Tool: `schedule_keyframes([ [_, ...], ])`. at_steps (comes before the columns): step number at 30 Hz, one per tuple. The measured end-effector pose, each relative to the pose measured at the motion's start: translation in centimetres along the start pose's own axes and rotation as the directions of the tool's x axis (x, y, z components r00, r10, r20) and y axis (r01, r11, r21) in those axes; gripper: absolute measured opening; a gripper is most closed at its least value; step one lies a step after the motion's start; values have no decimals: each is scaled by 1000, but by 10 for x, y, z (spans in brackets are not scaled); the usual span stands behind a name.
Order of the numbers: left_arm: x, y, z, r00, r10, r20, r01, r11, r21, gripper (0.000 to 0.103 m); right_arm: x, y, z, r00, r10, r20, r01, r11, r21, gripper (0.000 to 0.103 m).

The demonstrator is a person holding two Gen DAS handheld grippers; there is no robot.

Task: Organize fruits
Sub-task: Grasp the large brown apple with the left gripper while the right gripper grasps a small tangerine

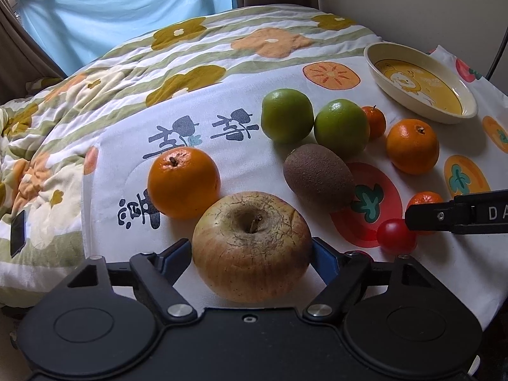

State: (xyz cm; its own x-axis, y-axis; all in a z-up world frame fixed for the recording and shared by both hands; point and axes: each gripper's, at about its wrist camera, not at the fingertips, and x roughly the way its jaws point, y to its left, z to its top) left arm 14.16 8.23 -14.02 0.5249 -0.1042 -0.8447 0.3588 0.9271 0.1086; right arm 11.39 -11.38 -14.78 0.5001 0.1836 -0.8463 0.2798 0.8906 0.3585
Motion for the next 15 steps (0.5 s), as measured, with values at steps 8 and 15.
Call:
schedule_keyframes([
  [8,-2,4,-4,999,-32,23,32,999,6,79,2,3,3,1000,10,12,-10,999,33,70],
  [15,-4,7,-8,999,-42,28,42,999,2,79,2,1,4,1000,7,16,-8,998,69,56],
])
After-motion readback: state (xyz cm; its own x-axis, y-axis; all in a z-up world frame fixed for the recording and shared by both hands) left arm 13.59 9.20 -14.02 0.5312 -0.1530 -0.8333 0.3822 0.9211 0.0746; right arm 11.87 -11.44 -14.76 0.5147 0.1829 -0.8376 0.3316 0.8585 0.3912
